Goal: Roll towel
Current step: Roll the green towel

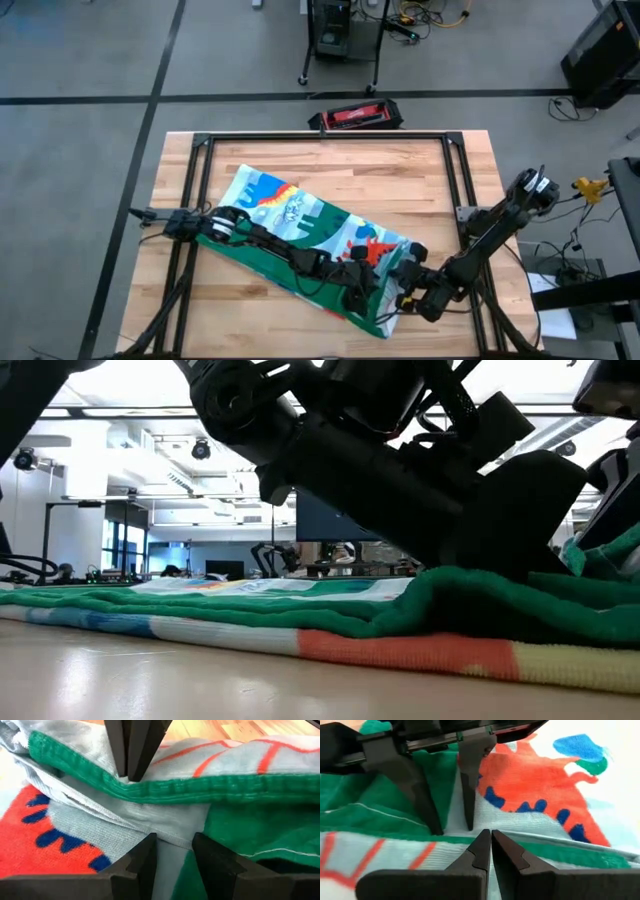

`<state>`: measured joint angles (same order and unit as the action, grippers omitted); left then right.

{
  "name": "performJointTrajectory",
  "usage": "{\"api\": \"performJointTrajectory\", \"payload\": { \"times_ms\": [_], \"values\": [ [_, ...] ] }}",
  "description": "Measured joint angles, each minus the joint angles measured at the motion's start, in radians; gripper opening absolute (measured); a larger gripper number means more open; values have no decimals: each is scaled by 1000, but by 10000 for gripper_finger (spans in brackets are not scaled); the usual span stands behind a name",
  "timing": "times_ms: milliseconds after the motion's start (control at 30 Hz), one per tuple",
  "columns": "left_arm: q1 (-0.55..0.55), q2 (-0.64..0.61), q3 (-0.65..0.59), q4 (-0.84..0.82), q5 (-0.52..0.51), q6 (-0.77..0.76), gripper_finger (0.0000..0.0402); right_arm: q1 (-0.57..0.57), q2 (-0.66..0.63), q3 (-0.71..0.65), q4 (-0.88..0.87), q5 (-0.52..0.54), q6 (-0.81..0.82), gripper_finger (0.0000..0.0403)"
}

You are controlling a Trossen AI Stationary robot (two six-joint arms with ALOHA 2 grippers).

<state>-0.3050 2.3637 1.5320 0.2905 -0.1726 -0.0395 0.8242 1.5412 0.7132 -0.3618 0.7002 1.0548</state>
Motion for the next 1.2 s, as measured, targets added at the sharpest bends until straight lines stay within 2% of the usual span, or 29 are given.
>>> {"api": "performJointTrajectory", "payload": {
  "times_ms": [167, 333, 667, 900, 1033, 1200],
  "values": [
    [-1, -53, -5, -46, -1, 26, 119, 2, 42, 0, 1, -2, 28, 2],
    [-15, -93, -1, 27, -1, 47, 119, 2, 49, -2, 1, 1, 52, 2],
    [-22, -12, -3, 135, 7, 40, 119, 2, 45, -2, 0, 3, 48, 2],
    [-22, 22, -3, 154, 15, 22, 119, 11, -33, 9, -48, -1, 46, 2],
    [-22, 22, -4, 147, 17, 21, 119, 53, -74, 15, -107, -18, 81, 3],
    [-22, 22, -5, 128, 17, 21, 119, 127, -96, 17, -52, -47, 95, 35]
  ]
}}
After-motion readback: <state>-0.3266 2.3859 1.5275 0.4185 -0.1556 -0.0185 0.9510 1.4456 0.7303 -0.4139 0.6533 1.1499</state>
